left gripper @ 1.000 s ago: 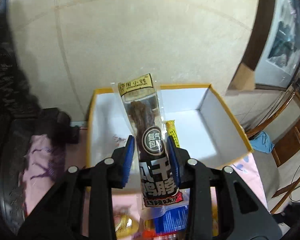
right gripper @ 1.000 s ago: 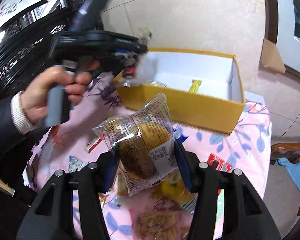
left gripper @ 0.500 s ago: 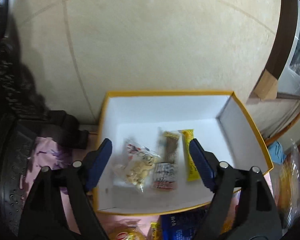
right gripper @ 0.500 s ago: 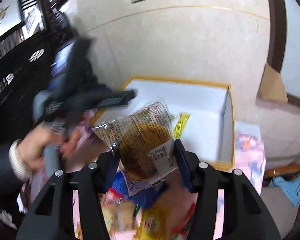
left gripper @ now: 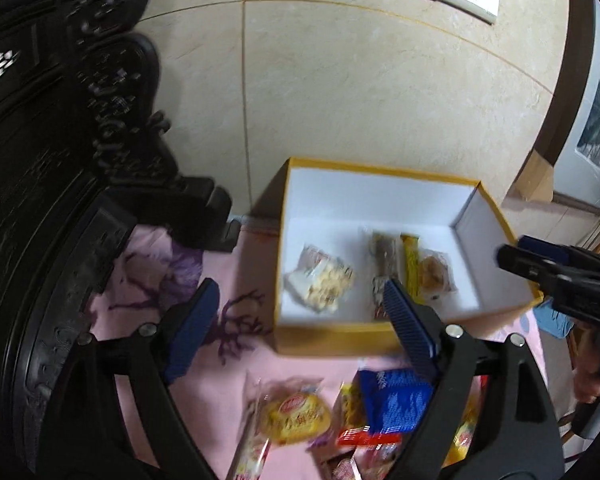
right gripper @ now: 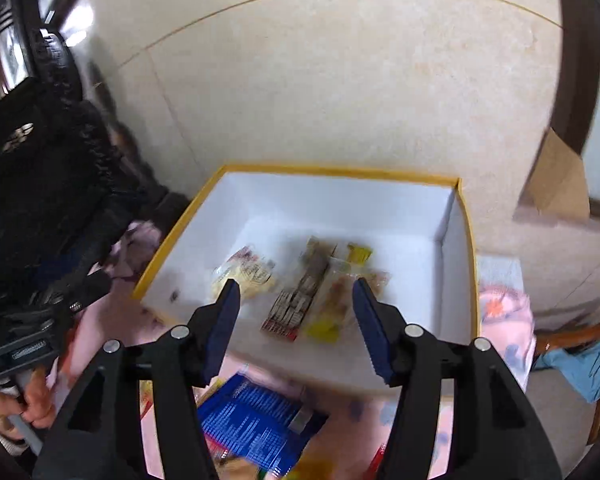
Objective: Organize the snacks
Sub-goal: 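Lower both held snacks into the yellow box and release them, then grasp the brown chocolate wafer with left tool while right tool grasps pink cookie bag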
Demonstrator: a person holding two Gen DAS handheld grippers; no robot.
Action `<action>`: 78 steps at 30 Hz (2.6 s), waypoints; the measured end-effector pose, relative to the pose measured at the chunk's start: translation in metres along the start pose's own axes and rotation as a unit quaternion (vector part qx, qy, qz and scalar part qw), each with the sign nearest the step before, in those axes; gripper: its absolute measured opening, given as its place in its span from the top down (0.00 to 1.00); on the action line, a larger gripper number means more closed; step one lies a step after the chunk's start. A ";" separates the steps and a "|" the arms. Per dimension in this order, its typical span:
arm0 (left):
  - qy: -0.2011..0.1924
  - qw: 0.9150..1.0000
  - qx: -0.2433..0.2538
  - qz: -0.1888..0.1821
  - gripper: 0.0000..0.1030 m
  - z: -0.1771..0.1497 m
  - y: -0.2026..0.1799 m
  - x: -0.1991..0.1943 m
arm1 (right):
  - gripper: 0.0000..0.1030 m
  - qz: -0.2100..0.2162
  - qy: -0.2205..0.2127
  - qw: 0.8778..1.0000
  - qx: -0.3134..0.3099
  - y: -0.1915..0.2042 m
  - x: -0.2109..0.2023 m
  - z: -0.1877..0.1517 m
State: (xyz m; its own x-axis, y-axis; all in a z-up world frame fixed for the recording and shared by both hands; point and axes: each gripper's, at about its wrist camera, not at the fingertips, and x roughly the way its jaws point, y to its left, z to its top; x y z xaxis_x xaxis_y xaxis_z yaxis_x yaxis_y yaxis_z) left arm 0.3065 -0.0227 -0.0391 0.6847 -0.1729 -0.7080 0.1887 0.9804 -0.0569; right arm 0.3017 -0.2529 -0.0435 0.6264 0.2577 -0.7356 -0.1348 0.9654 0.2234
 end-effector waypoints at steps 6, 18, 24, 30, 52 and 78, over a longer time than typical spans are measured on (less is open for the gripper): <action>0.033 0.999 0.000 -0.006 0.17 -0.052 0.003 -0.013 | 0.42 0.033 0.039 0.999 -0.003 0.013 -0.043 -0.090; 0.073 0.997 0.008 -0.012 0.17 -0.114 -0.003 -0.043 | 0.40 -0.011 0.128 0.991 0.044 0.024 -0.082 -0.250; 0.081 0.996 0.019 -0.012 0.17 -0.130 -0.009 -0.057 | 0.33 -0.046 0.115 0.992 -0.020 0.041 -0.083 -0.261; 0.088 0.996 0.020 -0.012 0.17 -0.141 -0.009 -0.065 | 0.32 -0.088 0.112 0.986 -0.089 0.055 -0.074 -0.273; 0.120 0.992 0.030 -0.009 0.17 -0.173 -0.016 -0.048 | 0.49 -0.145 0.102 0.959 -0.223 0.061 -0.043 -0.294; 0.180 0.980 0.037 -0.078 0.71 -0.202 -0.051 -0.003 | 0.52 -0.137 0.096 0.968 -0.189 0.060 -0.049 -0.288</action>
State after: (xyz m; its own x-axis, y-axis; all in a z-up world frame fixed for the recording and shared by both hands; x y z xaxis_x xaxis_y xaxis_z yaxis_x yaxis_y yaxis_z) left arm 0.1529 -0.0530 -0.1762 0.3533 -0.2616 -0.8982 0.3298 0.9333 -0.1421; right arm 0.0413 -0.1959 -0.1784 0.5283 -0.0413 -0.8481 -0.2779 0.9354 -0.2186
